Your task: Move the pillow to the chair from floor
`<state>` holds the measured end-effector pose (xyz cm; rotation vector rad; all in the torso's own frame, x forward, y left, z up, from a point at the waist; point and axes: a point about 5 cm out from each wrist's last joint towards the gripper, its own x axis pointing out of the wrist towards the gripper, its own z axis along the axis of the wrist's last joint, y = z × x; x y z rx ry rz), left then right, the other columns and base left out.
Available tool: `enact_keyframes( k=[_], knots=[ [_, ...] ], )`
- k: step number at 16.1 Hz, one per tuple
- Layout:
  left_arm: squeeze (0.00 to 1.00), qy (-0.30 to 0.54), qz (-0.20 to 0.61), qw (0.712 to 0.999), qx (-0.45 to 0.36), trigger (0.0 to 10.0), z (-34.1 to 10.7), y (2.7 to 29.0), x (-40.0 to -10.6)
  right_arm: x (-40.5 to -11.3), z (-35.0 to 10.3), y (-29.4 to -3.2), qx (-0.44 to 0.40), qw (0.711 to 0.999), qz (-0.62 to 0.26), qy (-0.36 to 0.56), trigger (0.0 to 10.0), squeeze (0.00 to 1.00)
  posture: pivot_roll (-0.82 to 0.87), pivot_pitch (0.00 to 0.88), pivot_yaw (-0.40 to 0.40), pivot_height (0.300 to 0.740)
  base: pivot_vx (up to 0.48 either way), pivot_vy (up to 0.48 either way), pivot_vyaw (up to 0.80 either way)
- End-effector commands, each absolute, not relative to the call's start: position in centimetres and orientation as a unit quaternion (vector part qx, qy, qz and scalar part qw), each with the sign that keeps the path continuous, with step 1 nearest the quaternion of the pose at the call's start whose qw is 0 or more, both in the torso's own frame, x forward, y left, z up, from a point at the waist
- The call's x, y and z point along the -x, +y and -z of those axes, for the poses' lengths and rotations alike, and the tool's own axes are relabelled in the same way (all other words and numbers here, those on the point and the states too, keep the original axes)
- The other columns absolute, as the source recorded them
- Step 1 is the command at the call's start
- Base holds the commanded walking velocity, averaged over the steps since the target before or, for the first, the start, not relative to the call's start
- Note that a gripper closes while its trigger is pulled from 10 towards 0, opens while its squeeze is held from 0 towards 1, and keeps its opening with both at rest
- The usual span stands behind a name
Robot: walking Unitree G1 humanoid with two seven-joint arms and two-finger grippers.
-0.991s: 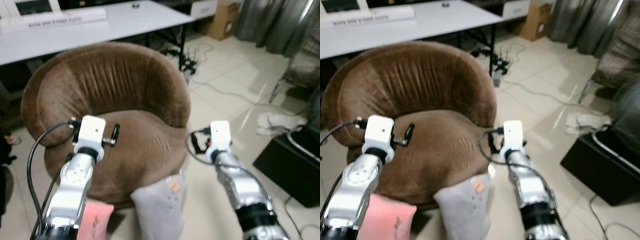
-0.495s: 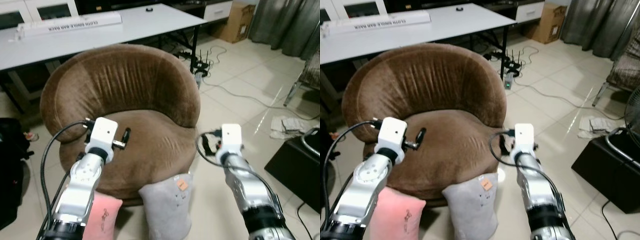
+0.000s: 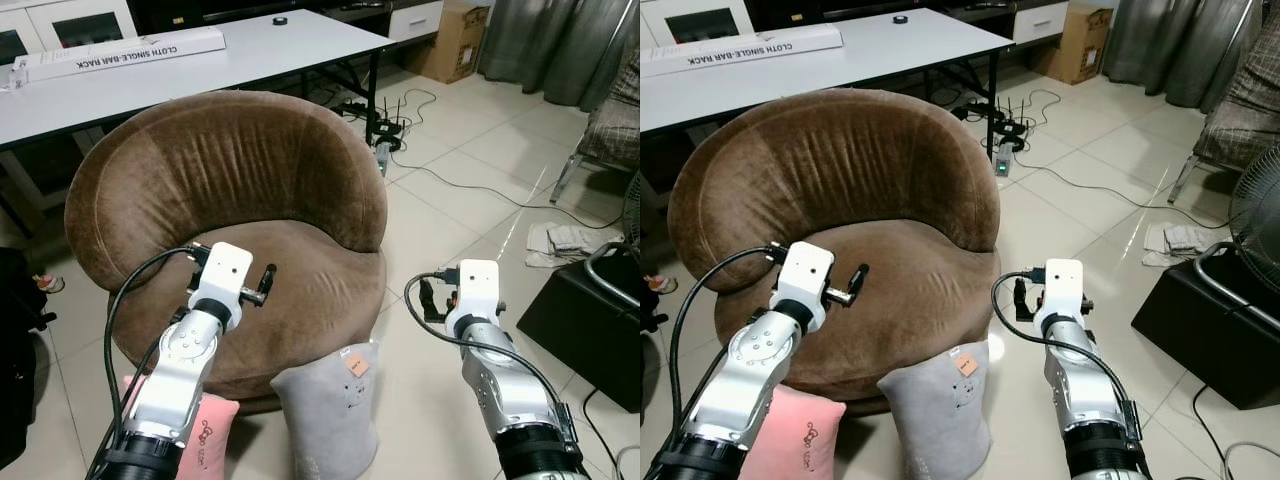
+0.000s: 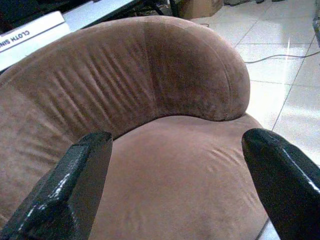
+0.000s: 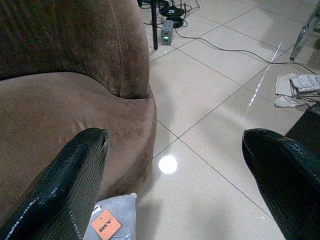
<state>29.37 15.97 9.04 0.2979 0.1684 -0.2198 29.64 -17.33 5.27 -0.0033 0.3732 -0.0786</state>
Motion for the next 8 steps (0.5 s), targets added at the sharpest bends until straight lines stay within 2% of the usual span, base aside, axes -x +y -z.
enact_keyframes(
  k=[1, 8],
  knots=[
    [0.00, 0.081, 0.104, 0.980, -0.149, 10.0, -9.15, 16.13, -29.74, -29.46, -5.48, -17.34, -0.013, 0.982, 0.047, 0.181, 10.0, 0.00, 0.03, 0.000, 0.056, 0.736, 0.000, 0.000, 0.00],
    [0.00, 0.079, 0.096, 0.979, -0.160, 10.0, -9.06, 16.47, -29.88, -29.32, -5.41, -17.36, -0.012, 0.981, 0.052, 0.185, 10.0, 0.00, 0.03, 0.000, 0.063, 0.673, 0.000, 0.000, 0.00]
  ],
)
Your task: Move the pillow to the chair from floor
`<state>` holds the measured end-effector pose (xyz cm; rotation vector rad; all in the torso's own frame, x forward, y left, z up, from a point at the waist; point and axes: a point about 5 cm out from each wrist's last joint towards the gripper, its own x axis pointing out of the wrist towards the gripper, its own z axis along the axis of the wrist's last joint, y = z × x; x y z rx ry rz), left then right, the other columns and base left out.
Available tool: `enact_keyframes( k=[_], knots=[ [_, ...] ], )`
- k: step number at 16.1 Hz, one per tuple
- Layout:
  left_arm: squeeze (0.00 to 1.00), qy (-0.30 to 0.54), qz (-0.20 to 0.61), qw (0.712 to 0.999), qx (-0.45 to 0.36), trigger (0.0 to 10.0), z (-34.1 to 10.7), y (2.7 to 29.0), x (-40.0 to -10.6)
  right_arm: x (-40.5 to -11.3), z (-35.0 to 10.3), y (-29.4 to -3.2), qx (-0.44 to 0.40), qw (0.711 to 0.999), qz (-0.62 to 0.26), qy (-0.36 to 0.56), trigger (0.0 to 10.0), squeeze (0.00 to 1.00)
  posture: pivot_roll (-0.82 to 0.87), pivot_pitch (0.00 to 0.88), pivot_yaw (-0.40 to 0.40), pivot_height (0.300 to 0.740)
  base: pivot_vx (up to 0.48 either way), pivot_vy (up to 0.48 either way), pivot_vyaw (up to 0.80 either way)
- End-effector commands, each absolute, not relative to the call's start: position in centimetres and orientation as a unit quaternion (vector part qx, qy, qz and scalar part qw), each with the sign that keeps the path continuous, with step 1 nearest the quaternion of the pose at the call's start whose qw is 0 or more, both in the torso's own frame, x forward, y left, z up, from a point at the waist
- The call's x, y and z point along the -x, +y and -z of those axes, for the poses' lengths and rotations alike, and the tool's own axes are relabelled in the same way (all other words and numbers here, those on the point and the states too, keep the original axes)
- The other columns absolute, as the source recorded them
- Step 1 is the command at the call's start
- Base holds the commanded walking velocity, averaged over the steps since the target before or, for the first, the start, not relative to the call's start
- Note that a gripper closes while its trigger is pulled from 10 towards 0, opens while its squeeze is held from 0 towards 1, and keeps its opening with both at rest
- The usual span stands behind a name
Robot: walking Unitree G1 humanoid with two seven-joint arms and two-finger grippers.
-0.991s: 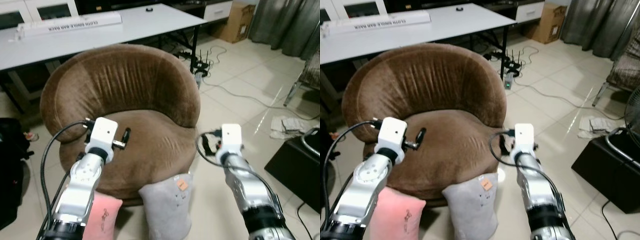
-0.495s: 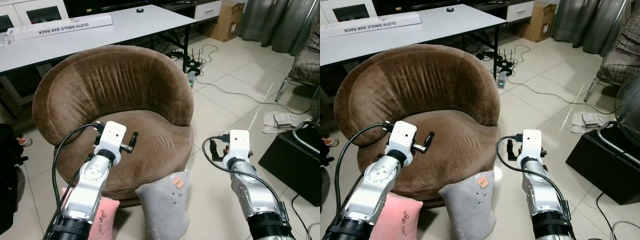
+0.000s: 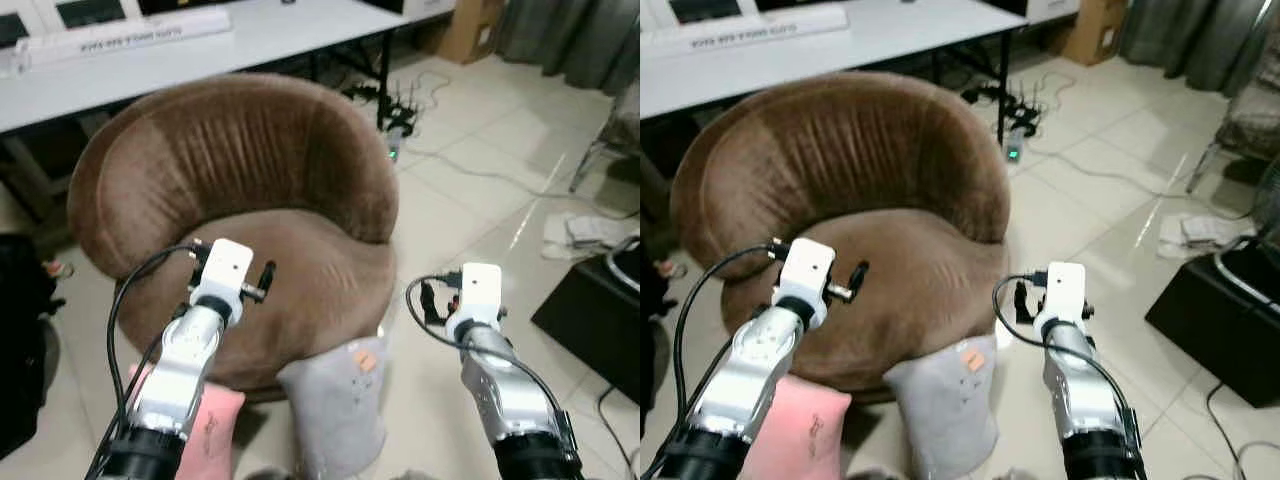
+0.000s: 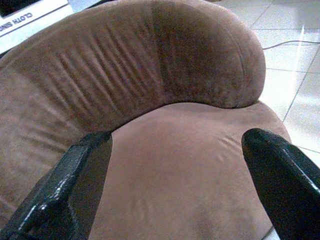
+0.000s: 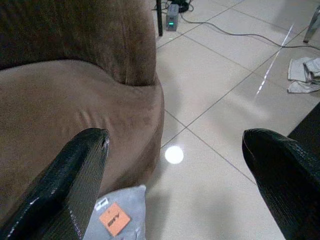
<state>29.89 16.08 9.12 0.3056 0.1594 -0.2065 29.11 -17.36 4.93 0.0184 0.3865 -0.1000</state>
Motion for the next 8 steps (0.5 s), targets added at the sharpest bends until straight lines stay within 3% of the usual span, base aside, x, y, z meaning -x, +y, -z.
enact_keyframes(
  k=[1, 8],
  knots=[
    [0.00, 0.078, 0.093, 0.979, -0.161, 10.0, -9.08, 16.51, -29.89, -29.39, -5.45, -17.40, -0.010, 0.981, 0.052, 0.185, 10.0, 0.00, 0.03, 0.000, 0.063, 0.673, 0.000, 0.000, 0.00],
    [0.00, 0.077, 0.092, 0.981, -0.155, 10.0, -8.90, 16.34, -29.57, -29.51, -5.60, -17.32, 0.000, 0.982, 0.043, 0.183, 10.0, 0.00, 0.04, 0.000, 0.051, 0.673, 0.000, 0.000, 0.00]
  ],
)
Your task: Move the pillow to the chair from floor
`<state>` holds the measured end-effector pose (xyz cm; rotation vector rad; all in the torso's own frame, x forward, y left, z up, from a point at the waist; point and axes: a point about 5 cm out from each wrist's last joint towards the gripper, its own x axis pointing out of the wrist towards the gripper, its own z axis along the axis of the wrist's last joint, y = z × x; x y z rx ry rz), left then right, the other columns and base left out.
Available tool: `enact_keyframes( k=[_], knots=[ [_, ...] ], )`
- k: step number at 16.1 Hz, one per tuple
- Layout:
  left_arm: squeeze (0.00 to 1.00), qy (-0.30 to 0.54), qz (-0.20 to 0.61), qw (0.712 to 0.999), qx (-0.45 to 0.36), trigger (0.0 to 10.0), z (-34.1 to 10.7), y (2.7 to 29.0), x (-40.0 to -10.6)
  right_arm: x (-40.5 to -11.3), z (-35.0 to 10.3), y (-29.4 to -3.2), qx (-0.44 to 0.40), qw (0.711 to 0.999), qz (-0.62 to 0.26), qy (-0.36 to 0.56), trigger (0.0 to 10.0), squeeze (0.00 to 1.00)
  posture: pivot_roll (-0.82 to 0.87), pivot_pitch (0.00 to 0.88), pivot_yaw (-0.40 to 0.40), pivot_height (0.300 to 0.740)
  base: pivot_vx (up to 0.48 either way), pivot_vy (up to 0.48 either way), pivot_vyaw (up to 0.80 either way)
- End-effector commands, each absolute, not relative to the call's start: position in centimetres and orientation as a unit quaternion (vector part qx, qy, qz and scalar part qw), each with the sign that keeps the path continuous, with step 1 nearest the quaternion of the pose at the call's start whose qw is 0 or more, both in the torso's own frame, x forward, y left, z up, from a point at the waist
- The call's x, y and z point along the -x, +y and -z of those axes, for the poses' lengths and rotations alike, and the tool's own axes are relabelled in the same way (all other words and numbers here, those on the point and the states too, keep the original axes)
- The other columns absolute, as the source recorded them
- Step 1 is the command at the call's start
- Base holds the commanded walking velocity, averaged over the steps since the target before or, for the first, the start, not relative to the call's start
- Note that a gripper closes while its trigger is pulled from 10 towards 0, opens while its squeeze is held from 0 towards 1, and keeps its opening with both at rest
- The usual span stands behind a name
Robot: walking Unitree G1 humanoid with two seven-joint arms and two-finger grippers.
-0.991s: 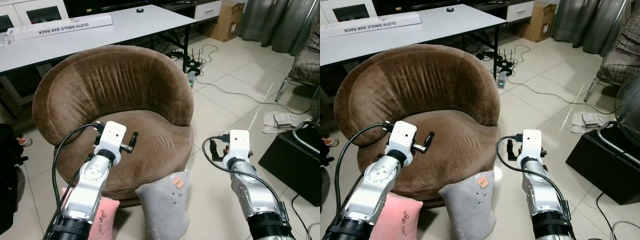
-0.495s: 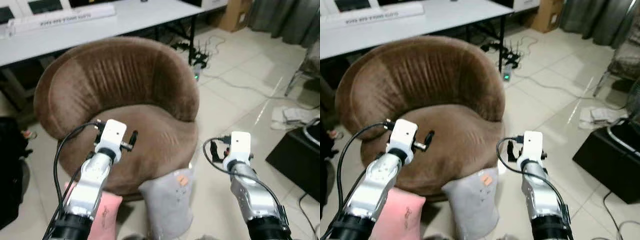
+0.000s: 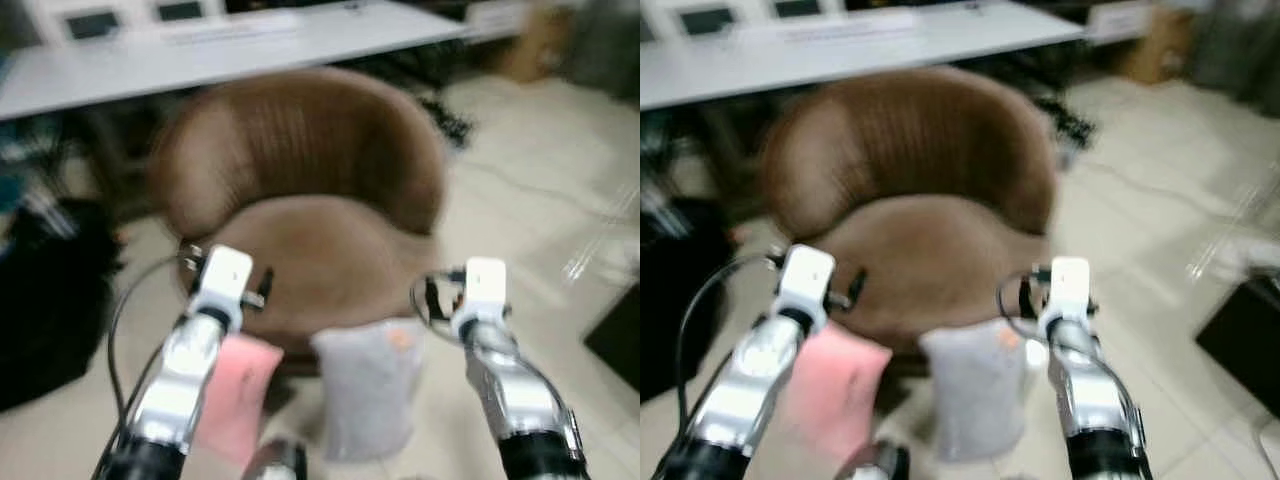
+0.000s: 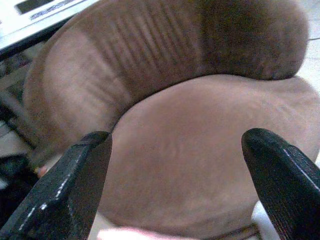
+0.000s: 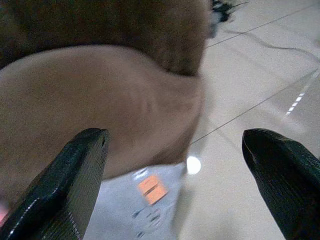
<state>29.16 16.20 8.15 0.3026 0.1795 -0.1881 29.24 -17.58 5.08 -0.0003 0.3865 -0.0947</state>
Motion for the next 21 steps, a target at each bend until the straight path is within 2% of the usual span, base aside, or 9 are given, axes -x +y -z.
enact_keyframes(
  k=[1, 6, 11, 21],
  knots=[
    [0.00, 0.078, 0.096, 0.980, -0.157, 10.0, -8.9, 16.2, -29.5, -29.5, -5.6, -17.4, 0.001, 0.982, 0.044, 0.184, 10.0, 0.00, 0.04, 0.000, 0.051, 0.673, 0.000, 0.000, 0.00],
    [0.00, 0.076, 0.091, 0.984, -0.134, 10.0, -9.0, 16.2, -29.2, -29.7, -5.5, -17.1, 0.003, 0.982, 0.034, 0.188, 10.0, 0.00, 0.06, 0.000, 0.032, 0.673, 0.000, 0.000, 0.00],
    [0.00, 0.079, 0.082, 0.986, -0.125, 10.0, -8.9, 16.4, -28.8, -29.9, -5.4, -16.8, 0.006, 0.981, 0.024, 0.194, 10.0, 0.00, 0.08, 0.000, 0.007, 0.633, 0.000, 0.000, 0.00],
    [0.00, 0.048, 0.085, 0.985, -0.141, 10.0, -10.0, 16.2, -29.8, -30.9, -6.3, -16.6, 0.007, 0.984, 0.022, 0.176, 10.0, 0.00, 0.11, 0.000, -0.009, 0.633, 0.000, 0.000, 0.00]
  ],
)
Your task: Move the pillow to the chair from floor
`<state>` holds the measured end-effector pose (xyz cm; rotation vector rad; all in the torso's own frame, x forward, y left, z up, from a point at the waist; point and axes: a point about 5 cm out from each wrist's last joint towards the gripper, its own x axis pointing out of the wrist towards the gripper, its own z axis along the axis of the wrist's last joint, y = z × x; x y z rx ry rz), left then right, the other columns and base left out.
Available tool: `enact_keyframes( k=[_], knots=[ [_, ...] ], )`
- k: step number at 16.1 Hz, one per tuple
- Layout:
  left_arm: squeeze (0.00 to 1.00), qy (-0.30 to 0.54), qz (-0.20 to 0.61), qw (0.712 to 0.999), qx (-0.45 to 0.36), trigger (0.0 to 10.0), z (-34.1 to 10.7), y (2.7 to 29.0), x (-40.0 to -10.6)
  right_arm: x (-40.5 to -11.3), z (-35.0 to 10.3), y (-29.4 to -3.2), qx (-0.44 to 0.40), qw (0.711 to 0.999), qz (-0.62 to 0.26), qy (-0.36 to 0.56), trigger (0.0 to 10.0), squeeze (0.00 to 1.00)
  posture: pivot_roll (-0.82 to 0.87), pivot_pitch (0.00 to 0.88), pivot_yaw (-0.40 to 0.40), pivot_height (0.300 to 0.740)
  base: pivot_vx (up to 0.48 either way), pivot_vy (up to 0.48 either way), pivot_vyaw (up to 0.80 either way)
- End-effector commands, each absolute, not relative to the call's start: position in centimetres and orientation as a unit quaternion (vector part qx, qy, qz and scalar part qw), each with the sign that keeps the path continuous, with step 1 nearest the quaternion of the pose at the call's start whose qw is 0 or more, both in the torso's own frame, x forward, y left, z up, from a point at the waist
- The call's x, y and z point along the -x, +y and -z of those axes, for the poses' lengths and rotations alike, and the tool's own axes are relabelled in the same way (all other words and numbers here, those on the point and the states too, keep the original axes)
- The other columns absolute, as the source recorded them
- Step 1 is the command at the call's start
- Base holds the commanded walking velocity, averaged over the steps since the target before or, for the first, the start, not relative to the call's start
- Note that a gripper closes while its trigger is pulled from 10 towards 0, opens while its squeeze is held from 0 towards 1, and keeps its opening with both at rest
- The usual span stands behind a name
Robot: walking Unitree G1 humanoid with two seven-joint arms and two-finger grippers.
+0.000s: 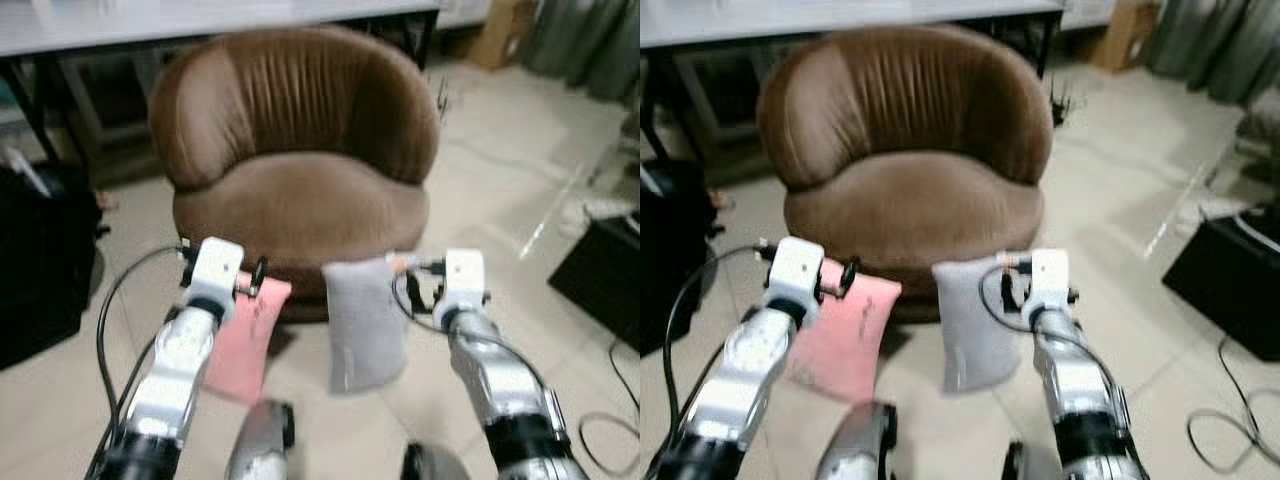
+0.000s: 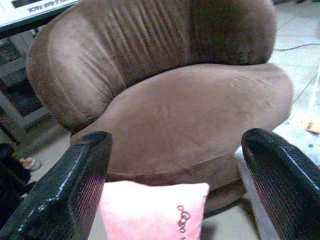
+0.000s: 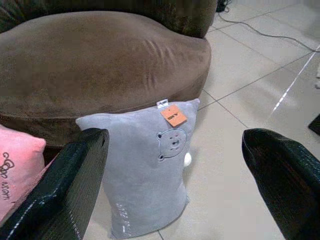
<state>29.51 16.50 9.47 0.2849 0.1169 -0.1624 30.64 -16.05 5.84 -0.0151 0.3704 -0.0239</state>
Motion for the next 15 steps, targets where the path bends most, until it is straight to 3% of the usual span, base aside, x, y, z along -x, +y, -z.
enact_keyframes(
  k=[1, 10, 13, 15],
  knots=[
    [0.00, 0.043, 0.088, 0.985, -0.141, 10.0, -10.1, 16.1, -29.9, -31.0, -6.4, -16.6, 0.007, 0.985, 0.019, 0.173, 10.0, 0.00, 0.11, 0.000, -0.012, 0.633, 0.000, 0.000, 0.00],
    [0.00, 0.032, 0.081, 0.987, -0.138, 10.0, -10.7, 16.1, -30.7, -32.2, -7.2, -15.9, 0.015, 0.986, -0.006, 0.164, 10.0, 0.00, 0.11, 0.000, -0.047, 0.633, 0.000, 0.000, 0.00],
    [0.00, 0.032, 0.080, 0.987, -0.134, 10.0, -10.7, 16.2, -30.8, -32.4, -7.2, -15.8, 0.003, 0.986, -0.007, 0.165, 10.0, 0.00, 0.10, 0.000, -0.039, 0.633, 0.270, 0.000, 0.00],
    [0.00, 0.032, 0.079, 0.988, -0.131, 10.0, -10.7, 16.3, -30.8, -32.4, -7.2, -15.9, 0.002, 0.986, -0.007, 0.164, 10.0, 0.00, 0.09, 0.000, -0.038, 0.633, 0.285, 0.000, -0.80]
  ],
)
